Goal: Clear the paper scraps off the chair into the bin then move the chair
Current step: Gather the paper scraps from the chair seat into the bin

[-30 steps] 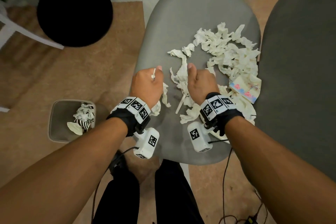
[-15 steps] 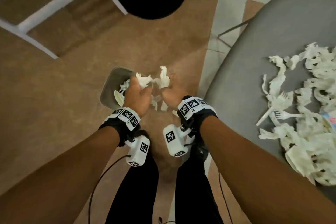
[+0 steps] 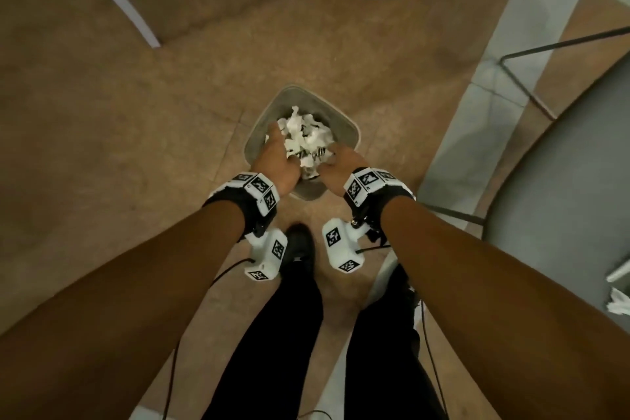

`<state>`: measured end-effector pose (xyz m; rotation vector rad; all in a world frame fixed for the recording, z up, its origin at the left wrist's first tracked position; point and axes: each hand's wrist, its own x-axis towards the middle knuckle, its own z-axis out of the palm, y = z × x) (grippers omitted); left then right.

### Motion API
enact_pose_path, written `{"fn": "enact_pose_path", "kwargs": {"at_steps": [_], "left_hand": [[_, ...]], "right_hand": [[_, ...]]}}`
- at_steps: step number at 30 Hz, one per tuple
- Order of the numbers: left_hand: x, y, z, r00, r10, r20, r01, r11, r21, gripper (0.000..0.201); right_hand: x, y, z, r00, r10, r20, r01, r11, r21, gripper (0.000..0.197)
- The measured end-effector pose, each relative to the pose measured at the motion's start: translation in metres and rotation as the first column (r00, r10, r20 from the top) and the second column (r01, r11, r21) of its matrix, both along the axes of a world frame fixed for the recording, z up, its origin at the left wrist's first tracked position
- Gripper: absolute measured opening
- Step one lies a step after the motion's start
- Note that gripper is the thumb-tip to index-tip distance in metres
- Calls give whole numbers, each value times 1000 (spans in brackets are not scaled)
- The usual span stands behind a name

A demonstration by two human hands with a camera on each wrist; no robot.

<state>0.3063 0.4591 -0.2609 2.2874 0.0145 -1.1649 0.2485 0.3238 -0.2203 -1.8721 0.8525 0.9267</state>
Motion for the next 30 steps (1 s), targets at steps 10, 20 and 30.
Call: {"fn": "enact_pose_path", "kwargs": {"at_steps": [10, 20, 30], "left_hand": [[-31, -124, 91, 941, -277, 194, 299, 949, -97, 21], [-206, -329, 169, 627, -719, 300, 761, 648, -38, 16], [-292, -380, 144, 460, -837, 296, 792, 537, 290, 43]], "right_hand": [[-69, -115, 90, 881, -383, 277, 373, 923, 89, 9], [-266, -279, 154, 614, -693, 378, 745, 667, 13, 19], [-359, -356, 155, 961, -205, 183, 266, 860, -434, 26]]}}
